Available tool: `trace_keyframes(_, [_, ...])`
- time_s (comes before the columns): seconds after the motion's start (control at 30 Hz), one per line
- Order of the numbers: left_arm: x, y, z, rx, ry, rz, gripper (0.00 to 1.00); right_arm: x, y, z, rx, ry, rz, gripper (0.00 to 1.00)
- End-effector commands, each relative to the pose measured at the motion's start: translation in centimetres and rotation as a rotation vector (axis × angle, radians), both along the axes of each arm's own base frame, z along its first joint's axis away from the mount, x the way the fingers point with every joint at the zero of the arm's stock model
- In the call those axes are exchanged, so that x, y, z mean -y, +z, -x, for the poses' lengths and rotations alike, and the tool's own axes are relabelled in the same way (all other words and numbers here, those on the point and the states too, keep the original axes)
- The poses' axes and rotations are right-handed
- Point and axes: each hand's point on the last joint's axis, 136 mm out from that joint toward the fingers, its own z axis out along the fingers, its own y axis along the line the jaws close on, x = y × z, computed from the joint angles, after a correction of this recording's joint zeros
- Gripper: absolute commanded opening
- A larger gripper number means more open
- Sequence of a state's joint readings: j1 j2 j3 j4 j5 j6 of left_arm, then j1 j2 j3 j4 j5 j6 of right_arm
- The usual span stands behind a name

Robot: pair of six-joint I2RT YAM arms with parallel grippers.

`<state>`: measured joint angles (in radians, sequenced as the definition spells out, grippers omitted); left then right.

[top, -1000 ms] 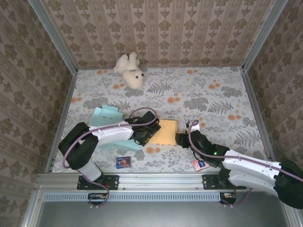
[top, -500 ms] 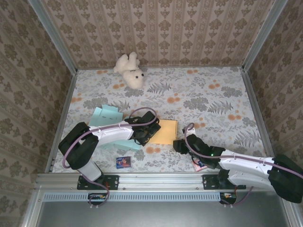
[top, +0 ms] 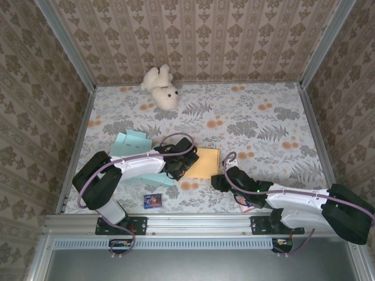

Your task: Fold the paper box

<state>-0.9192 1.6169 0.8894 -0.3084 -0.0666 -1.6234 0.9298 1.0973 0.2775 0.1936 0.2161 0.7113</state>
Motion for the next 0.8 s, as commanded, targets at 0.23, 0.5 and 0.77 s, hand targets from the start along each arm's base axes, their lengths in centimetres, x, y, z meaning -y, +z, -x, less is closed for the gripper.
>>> trace_keyframes(0.23, [-3.6,-3.4,2.3,-0.115,0.036,-0.145,0.85,-1.7,0.5,0.3,-0.015,0.046,-0.056,0.45])
trace_keyframes(0.5, [-3.5,-3.6,2.3,-0.118,0.034,-0.145,0.85,-2.6,1.0,0.4,-0.011,0.074,-0.095,0.42])
trace_keyframes(0.77, [-3.6,-3.6,2.4,-0.118,0.034,-0.149,0.85,-2.0,0.7,0.0,0.015,0.063,-0.049,0.39])
